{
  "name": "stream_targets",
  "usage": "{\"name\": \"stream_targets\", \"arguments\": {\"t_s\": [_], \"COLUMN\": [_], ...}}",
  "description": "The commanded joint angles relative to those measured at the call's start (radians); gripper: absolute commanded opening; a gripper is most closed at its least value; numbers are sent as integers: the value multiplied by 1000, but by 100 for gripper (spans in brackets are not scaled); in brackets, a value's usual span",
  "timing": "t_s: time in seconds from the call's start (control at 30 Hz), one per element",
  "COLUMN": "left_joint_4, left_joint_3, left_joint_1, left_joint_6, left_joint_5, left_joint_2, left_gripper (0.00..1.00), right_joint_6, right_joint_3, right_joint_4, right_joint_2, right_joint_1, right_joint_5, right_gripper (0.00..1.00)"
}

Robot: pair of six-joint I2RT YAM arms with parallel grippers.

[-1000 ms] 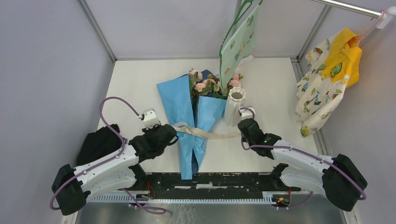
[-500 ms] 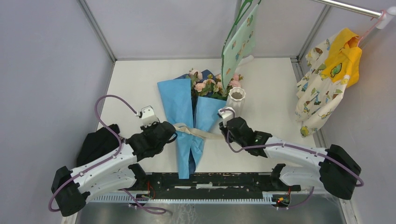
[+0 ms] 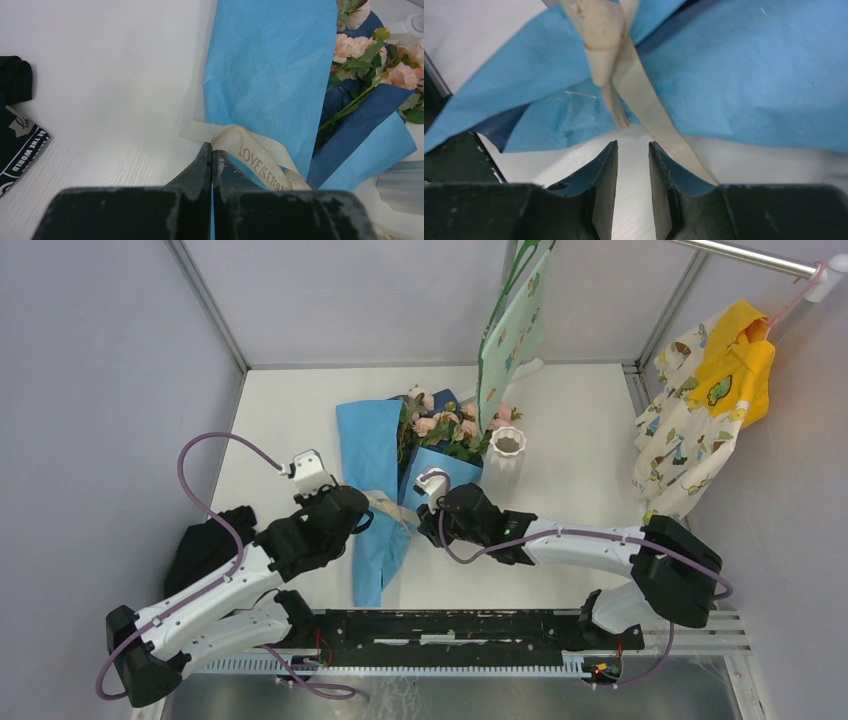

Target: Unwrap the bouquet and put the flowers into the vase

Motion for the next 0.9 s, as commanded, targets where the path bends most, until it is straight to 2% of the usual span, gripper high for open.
{"name": "stream_targets", "arguments": {"t_s": [0.0,0.27,0.53,0.87], "left_joint_4": [30,38,45,58], "left_joint_3": [0,-6,-17,-19], "left_joint_1": [2,3,4,3], "left_joint_6": [21,30,31,45], "left_joint_5": [-29,-31,-27,-25], "left_joint_2": [4,0,-6,-17], "left_gripper": [2,2,2,2], "right_joint_6": [-8,14,-12,-18], "right_joint_3": [94,143,185,119], "right_joint_4": [95,132,112,65], "right_joint_2": [71,174,231,163], "right_joint_1": [28,41,41,42], "right_joint_5": [-97,-147,-82,-7], "right_gripper": [35,34,32,32]}}
